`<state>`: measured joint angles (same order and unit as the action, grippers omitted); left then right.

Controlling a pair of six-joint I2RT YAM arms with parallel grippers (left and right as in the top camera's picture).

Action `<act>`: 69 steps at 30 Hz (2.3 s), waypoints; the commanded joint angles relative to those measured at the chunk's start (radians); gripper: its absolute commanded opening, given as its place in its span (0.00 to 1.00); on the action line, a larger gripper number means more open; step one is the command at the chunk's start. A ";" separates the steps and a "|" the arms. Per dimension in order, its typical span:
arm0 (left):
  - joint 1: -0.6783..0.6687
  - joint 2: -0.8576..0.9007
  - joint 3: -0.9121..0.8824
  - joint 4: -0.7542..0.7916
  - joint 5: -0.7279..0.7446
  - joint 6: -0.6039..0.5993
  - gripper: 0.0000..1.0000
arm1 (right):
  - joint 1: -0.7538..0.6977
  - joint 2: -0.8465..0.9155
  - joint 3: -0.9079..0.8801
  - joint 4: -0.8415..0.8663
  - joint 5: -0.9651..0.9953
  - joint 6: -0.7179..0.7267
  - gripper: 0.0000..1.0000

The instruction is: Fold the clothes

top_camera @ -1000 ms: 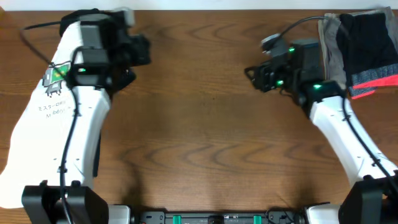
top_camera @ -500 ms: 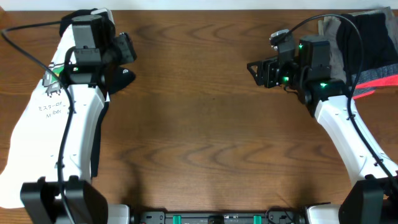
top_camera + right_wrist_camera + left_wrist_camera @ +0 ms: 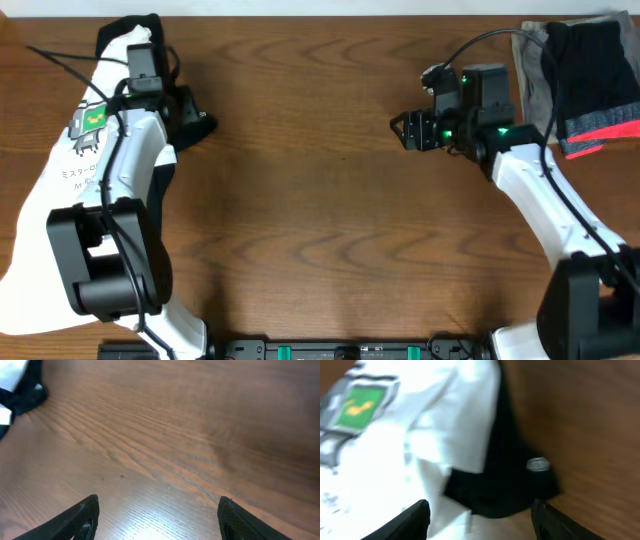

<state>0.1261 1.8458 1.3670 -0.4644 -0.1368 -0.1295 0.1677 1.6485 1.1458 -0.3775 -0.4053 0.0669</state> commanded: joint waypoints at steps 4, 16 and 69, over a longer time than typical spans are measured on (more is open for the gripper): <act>0.048 0.018 0.011 -0.047 -0.093 0.026 0.66 | 0.011 0.081 0.018 0.004 0.003 -0.016 0.74; 0.064 0.139 0.011 -0.049 -0.146 0.054 0.66 | 0.010 0.112 0.018 0.022 -0.033 -0.016 0.74; -0.542 -0.415 0.021 0.284 0.119 -0.116 0.06 | -0.124 -0.337 0.019 -0.241 -0.190 -0.081 0.66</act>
<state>-0.3847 1.4429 1.3708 -0.2283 -0.0711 -0.2203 0.0261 1.3178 1.1511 -0.6174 -0.5076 0.0395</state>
